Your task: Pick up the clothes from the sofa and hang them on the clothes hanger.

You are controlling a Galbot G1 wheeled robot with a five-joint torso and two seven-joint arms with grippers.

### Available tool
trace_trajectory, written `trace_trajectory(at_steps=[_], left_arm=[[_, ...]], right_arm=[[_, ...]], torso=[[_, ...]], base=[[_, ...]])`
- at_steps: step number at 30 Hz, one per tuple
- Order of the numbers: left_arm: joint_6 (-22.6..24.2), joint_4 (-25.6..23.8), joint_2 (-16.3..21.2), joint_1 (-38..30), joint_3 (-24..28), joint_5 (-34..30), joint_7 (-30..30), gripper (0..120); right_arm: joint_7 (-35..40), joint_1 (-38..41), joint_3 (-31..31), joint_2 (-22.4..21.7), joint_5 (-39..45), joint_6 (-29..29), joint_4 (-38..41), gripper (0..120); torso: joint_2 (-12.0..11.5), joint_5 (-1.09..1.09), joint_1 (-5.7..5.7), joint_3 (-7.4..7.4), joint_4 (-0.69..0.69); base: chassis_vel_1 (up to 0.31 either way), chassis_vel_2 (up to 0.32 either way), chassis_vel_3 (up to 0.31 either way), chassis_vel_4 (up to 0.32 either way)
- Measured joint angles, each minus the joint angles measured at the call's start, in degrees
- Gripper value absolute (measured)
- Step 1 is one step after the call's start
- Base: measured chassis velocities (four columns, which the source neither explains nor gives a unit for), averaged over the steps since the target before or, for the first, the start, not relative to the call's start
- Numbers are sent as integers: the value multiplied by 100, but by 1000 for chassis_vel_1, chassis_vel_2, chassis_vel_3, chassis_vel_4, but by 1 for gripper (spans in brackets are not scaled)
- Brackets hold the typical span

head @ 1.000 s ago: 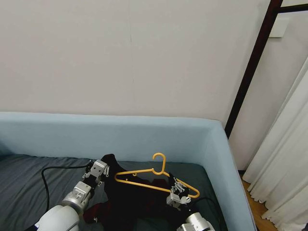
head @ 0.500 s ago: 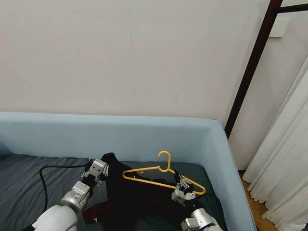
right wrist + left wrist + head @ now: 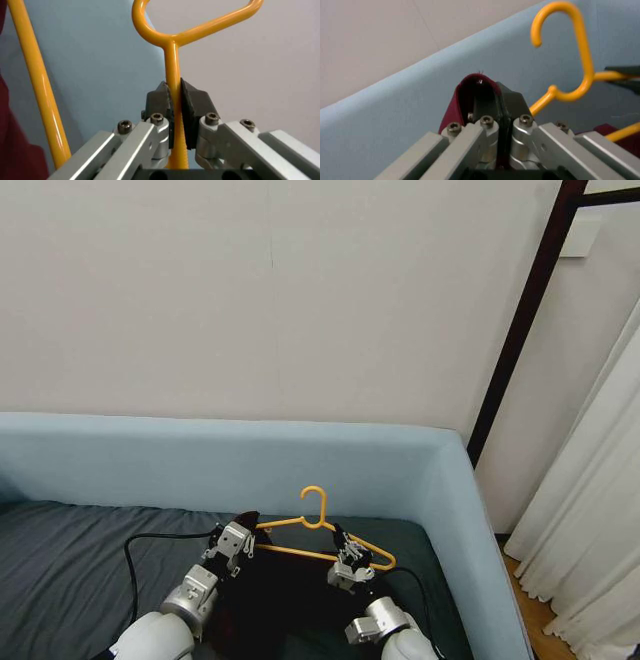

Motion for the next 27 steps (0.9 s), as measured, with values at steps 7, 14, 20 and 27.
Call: trace_trajectory(at_steps=[7, 14, 20, 27], left_arm=[[-73, 17, 16, -25, -7, 19, 59, 0], [-127, 46, 131, 21, -190, 23, 54, 0], [-210, 182, 115, 9, -234, 131, 42, 0], [-219, 114, 145, 21, -268, 131, 41, 0]], right_arm=[[-240, 89, -136, 101, 139, 370, -227, 4], [-796, 297, 195, -201, -144, 1102, -601, 4], [-1233, 325, 511, -414, -177, 1745, -696, 4], [-1468, 361, 950, -481, -365, 2265, -861, 4]], torso=[[0, 1, 0, 0, 2], [0, 1, 0, 0, 0], [0, 1, 0, 0, 1], [0, 1, 0, 0, 0]], base=[[0, 0, 0, 0], [0, 0, 0, 0], [0, 0, 0, 0], [0, 0, 0, 0]])
